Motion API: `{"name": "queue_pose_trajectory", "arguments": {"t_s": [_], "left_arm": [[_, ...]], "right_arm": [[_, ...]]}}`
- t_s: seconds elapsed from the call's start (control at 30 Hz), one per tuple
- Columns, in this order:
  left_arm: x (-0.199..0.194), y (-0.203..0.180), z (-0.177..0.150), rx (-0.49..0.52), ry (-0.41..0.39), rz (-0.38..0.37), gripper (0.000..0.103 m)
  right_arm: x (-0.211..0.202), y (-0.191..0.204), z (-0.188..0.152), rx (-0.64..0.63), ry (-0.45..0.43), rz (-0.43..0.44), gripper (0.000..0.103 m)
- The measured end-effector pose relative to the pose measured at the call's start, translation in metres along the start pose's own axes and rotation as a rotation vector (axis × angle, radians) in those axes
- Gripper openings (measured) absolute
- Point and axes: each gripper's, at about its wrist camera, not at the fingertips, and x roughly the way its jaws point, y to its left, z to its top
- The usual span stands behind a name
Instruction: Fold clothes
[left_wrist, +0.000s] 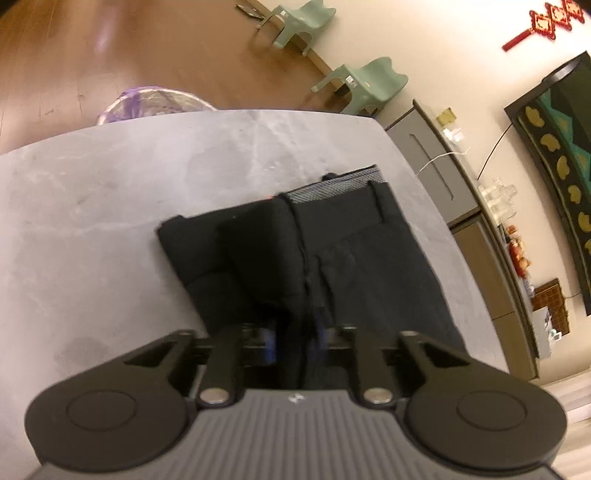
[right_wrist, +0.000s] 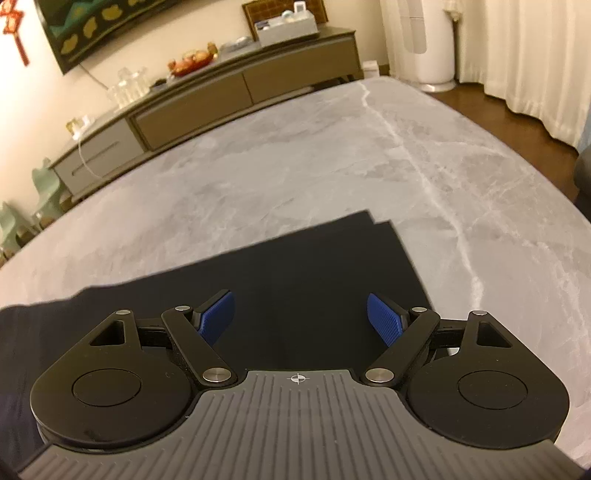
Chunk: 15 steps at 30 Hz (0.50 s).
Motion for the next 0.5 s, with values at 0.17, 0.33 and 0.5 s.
{"name": "queue_pose_trajectory", "arguments": {"t_s": [0.17, 0.33, 0.5], "left_arm": [[-0.011, -0.027, -0.004, 0.108, -0.119, 0.051, 0.053], [-0.005, -0.036, -0.008, 0.141, -0.103, 0.124, 0.052], [0.001, -0.03, -0.004, 0.143, -0.046, 0.051, 0.003]], "right_arm": [[-0.003, -0.038, 0.01, 0.107, -0.038, -0.043, 0.084], [0.02, -0.049, 0.018, 0.059, -0.03, -0.07, 0.084], [0.036, -0.031, 0.022, -0.094, -0.039, -0.083, 0.026]]}}
